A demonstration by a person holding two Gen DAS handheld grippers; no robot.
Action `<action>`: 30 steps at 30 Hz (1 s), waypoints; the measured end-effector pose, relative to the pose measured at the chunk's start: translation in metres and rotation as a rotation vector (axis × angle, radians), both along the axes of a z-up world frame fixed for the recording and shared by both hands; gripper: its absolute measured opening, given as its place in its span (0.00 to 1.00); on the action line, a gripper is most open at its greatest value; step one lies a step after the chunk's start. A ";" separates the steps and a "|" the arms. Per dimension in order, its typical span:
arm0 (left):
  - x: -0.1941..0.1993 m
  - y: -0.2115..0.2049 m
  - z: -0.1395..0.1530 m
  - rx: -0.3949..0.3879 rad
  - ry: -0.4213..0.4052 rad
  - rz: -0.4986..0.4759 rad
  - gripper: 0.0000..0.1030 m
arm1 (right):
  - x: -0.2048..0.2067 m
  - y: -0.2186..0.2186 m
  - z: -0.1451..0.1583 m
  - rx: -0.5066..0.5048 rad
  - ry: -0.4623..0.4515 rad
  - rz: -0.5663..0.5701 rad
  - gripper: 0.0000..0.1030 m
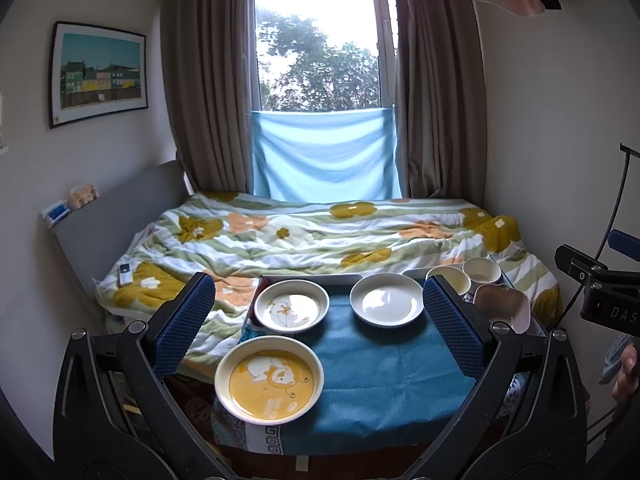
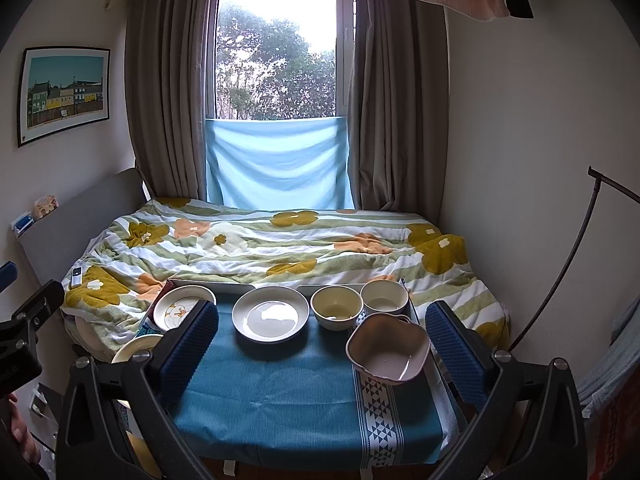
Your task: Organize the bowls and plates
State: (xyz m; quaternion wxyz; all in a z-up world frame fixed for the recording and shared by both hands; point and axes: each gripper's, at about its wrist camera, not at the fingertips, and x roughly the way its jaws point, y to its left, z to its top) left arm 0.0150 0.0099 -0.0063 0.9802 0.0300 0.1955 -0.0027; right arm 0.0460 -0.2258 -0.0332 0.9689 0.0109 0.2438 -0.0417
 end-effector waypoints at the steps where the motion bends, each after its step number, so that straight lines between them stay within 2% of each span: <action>1: 0.000 0.000 0.000 -0.001 -0.001 0.000 1.00 | 0.000 0.000 0.000 0.000 0.000 0.000 1.00; 12: 0.003 -0.004 -0.002 -0.021 0.020 -0.006 1.00 | 0.004 0.001 -0.002 -0.009 0.016 -0.001 1.00; 18: 0.018 -0.001 -0.015 -0.041 0.080 0.039 1.00 | 0.010 -0.001 -0.008 -0.007 0.067 0.037 1.00; 24: 0.030 0.022 -0.056 -0.020 0.193 0.158 1.00 | 0.035 0.007 -0.042 -0.005 0.146 0.172 1.00; 27: 0.040 0.047 -0.086 -0.053 0.278 0.200 1.00 | 0.053 0.021 -0.063 0.009 0.193 0.240 1.00; 30: 0.055 0.080 -0.117 -0.120 0.364 0.227 1.00 | 0.078 0.037 -0.088 0.044 0.264 0.318 1.00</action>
